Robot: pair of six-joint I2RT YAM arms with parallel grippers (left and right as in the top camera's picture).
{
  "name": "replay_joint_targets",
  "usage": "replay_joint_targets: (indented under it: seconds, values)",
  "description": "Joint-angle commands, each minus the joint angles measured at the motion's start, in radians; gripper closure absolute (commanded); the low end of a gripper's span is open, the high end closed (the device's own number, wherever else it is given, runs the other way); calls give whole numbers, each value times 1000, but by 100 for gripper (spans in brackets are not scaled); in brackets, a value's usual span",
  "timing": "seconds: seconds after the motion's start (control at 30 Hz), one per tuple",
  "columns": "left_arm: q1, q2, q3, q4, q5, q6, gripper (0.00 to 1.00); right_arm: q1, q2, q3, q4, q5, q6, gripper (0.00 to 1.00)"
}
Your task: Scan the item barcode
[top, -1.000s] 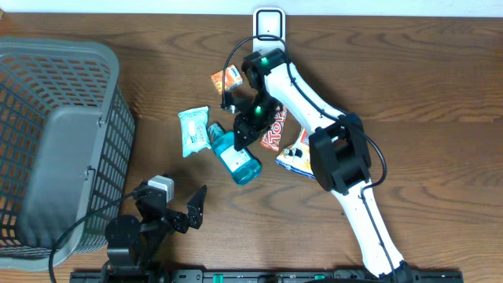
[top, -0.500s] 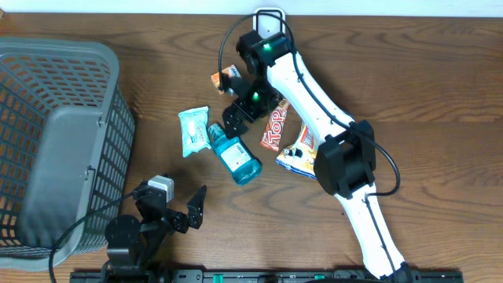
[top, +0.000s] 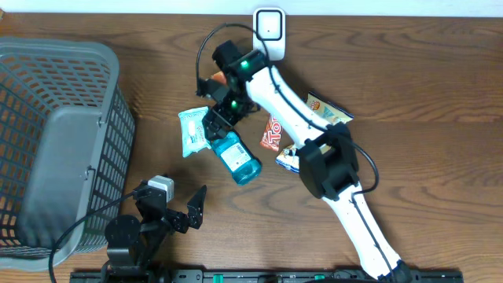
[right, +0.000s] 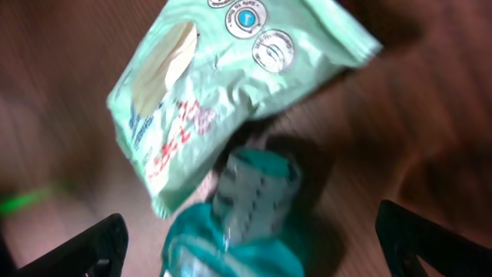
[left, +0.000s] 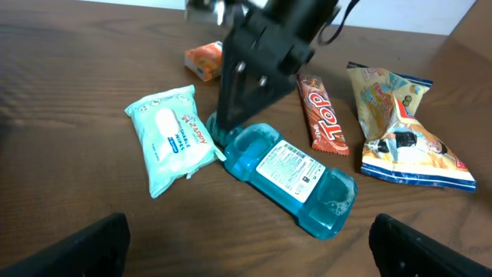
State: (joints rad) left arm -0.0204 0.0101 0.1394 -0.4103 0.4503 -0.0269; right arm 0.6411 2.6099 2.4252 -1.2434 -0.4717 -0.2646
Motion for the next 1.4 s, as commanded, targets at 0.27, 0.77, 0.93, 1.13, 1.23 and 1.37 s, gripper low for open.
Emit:
replay_joint_targets:
  seconds: [0.27, 0.77, 0.93, 1.13, 1.23, 1.37]
  values:
    - [3, -6, -15, -19, 10, -5, 1, 17, 109, -6, 35, 128, 53, 57]
    - [3, -6, -15, -19, 10, -5, 1, 89, 113, -6, 60, 454, 334, 80]
    - [3, -6, -15, -19, 10, -5, 1, 97, 93, 10, 56, 526, 358, 92]
    - [3, -6, -15, -19, 10, -5, 1, 84, 13, 21, 47, 526, 404, 93]
    - [3, -6, -15, -19, 10, -5, 1, 77, -37, 21, 48, 526, 410, 93]
    - [3, -6, -15, -19, 10, -5, 1, 72, -109, 21, 54, 526, 417, 93]
